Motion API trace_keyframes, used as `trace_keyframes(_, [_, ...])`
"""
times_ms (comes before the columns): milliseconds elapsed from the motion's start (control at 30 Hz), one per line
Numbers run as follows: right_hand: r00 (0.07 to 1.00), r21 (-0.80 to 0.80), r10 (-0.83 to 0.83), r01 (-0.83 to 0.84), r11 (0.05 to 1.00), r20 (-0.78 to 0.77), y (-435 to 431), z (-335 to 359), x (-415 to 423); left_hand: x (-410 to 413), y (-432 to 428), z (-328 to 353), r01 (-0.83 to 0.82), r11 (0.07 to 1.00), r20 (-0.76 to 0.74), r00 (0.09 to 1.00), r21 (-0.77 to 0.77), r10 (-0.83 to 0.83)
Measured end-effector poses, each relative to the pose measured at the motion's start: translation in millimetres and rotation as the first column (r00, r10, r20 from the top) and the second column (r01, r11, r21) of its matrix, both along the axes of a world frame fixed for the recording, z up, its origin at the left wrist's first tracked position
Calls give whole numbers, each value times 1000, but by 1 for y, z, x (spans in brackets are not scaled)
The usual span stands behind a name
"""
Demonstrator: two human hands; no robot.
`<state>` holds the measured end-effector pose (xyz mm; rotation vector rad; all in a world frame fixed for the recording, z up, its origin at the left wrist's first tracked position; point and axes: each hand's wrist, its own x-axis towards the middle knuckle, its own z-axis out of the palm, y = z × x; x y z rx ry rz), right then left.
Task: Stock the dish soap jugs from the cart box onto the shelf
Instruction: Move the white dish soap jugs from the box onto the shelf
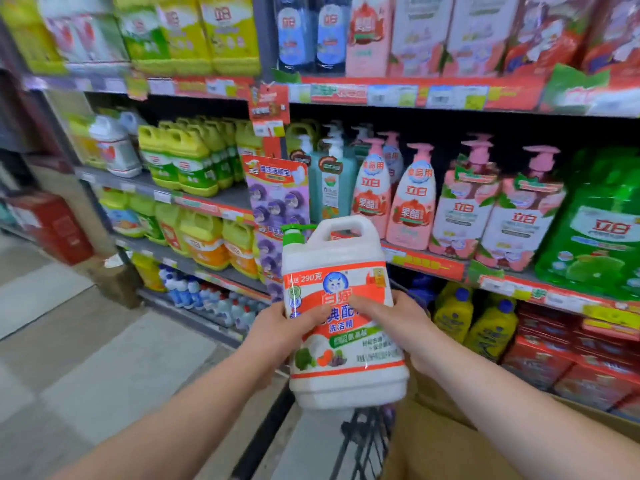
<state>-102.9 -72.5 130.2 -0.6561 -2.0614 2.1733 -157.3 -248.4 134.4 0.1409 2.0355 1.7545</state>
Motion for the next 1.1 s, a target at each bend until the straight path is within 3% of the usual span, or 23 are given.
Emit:
trace_keyframes(533, [928, 12, 354, -355, 935, -115, -345, 28, -140, -77, -356, 38, -326, 945, -107, 940, -1, 324])
trace_keyframes(833, [867, -4, 488, -491, 871, -103, -428, 13, -239, -147, -434, 15, -488, 873, -92, 869, 1, 486])
trace_keyframes(1100, [853, -11, 507, -512, 859, -120, -453, 4, -386, -286, -458, 16, -490, 872, -71, 870, -7, 488])
